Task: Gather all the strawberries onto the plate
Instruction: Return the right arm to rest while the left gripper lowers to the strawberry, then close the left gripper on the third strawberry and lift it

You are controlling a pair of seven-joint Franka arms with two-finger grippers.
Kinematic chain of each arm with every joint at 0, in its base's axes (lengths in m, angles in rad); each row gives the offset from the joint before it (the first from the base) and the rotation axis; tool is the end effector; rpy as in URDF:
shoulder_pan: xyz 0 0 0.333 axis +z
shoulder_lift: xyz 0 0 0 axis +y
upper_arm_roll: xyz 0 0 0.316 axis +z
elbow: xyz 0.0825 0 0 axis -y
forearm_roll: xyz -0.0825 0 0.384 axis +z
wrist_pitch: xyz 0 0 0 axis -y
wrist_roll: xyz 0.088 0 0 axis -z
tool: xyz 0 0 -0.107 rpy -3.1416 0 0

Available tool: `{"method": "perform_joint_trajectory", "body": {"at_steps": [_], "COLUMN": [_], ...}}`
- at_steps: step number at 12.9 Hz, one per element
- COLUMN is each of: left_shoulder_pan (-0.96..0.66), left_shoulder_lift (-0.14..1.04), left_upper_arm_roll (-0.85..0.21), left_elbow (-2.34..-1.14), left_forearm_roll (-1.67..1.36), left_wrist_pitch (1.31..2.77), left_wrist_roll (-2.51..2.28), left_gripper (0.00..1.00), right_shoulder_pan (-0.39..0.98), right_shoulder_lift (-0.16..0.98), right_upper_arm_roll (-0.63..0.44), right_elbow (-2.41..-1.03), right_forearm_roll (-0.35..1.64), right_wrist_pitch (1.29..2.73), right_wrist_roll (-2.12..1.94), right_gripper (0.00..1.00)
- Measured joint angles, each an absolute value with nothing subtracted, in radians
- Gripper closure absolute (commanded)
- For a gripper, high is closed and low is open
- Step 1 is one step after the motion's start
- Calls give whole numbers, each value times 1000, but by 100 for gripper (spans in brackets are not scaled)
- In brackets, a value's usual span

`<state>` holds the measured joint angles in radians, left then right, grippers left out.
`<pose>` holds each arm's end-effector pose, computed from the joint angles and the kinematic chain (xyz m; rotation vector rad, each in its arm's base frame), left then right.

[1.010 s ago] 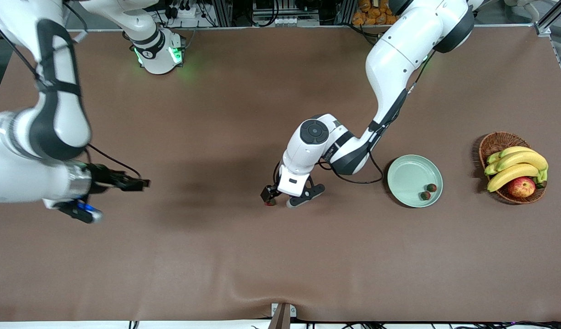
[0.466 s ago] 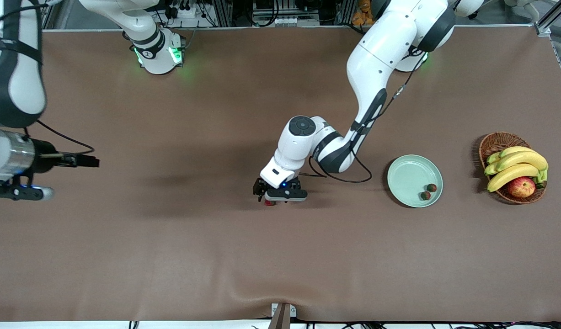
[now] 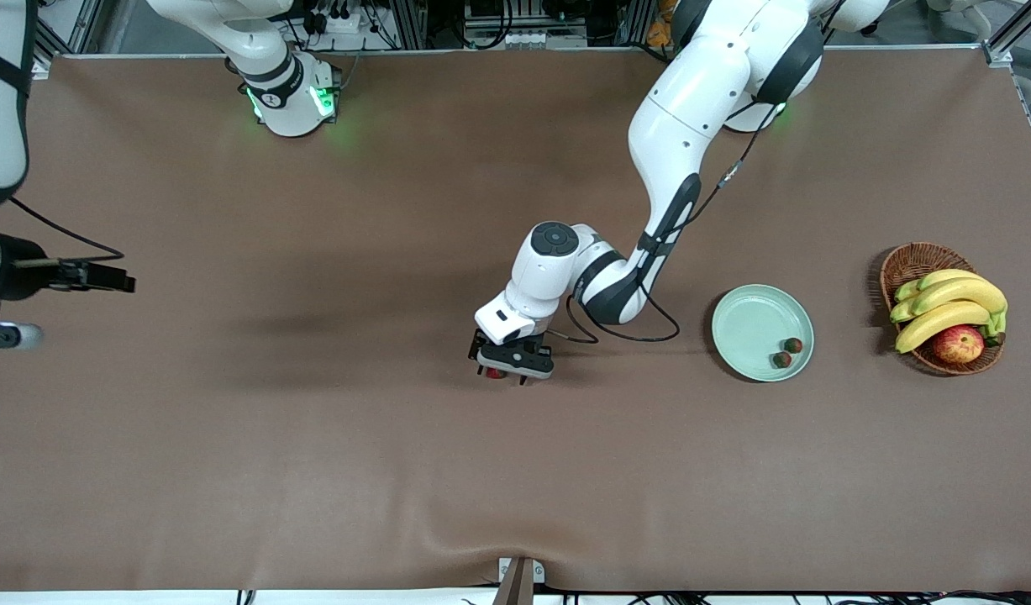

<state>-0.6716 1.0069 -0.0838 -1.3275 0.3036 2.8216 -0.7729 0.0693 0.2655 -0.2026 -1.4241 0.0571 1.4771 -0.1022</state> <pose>0.5651 -0.5269 0.1739 2.8010 -0.2674 0.6125 0.6133 -0.0607 0.5323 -3.0967 0.0468 0.3190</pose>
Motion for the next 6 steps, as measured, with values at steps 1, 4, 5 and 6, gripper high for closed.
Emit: {"method": "perform_joint_trajectory", "body": {"at_steps": [1, 4, 5, 6], "left_shoulder_pan": [-675, -682, -684, -690], "left_shoulder_lift": [1010, 1018, 1021, 1025], "left_upper_arm_roll": [-84, -83, -79, -66], "left_elbow": [-1324, -1316, -1315, -1315], "left_forearm_roll": [304, 304, 304, 304], "left_wrist_pitch": [2825, 2831, 2838, 2849], "left_wrist_roll": [-756, -716, -705, -699], "left_gripper": [25, 29, 31, 32], "right_shoulder_pan": [69, 69, 69, 69], "right_shoulder_lift": [246, 193, 181, 171], "right_upper_arm_roll": [-202, -202, -202, -202], "right_elbow": [-1424, -1423, -1423, -1423], "right_forearm_roll": [51, 45, 45, 44], "right_wrist_pitch": [1477, 1477, 1476, 1476], "right_wrist_roll": [-106, -107, -107, -107], "right_gripper": [0, 0, 0, 0]}}
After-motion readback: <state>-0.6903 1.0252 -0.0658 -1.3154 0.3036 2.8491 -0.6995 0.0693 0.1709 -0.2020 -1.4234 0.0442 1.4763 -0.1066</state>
